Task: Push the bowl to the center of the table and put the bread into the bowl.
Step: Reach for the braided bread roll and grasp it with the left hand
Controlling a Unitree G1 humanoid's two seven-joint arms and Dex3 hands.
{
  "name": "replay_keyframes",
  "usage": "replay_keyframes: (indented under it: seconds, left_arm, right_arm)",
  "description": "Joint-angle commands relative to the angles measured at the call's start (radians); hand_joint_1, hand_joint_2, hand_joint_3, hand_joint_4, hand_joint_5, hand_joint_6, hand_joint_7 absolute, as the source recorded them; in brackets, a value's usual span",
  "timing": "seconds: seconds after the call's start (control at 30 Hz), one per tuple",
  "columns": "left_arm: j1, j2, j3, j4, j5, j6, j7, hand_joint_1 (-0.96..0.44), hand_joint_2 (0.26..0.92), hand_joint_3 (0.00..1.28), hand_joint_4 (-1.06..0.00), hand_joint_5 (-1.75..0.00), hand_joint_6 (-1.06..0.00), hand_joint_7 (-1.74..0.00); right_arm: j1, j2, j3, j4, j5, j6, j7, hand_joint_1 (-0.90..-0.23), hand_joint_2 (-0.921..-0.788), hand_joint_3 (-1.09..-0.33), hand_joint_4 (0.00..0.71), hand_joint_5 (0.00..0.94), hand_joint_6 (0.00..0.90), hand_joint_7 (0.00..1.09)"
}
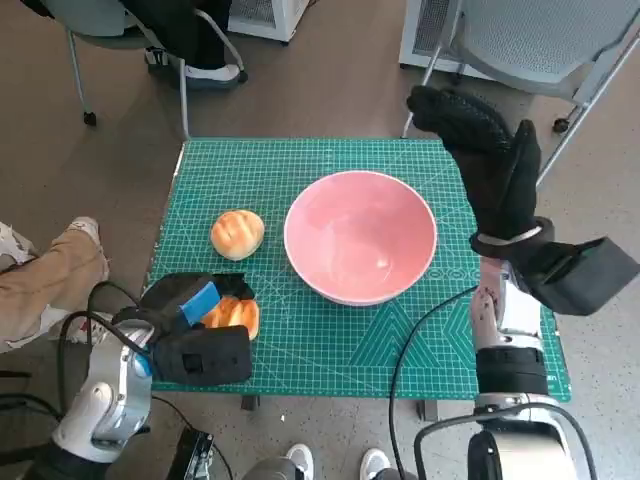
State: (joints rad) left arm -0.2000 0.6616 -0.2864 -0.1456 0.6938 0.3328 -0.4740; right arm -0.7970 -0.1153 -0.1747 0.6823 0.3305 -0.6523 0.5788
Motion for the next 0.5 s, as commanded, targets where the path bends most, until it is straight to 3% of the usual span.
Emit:
replay_keyframes:
  seconds: [0.03,0.5]
  left_arm:
    - [0.016,0.004,0.004,-0.004,-0.004,-0.004,-0.023,0.00,0.884,0.10,-0.74,-1.23,-0.68,-1.00]
    - [0.011,0.007,0.038,-0.032,-0.031,-0.022,-0.039,0.00,0.890,0.08,-0.73,-1.27,-0.71,-0.93]
  right_arm:
    - [0.021,-0.001,0.000,0.013,-0.004,0.000,0.005,-0.656,-0.921,-0.791,0.188,0.001,0.072,0.43]
    - [0.020,0.001,-0.004,0.021,-0.003,-0.005,0.003,-0.656,-0.921,-0.793,0.187,0.000,0.066,0.45]
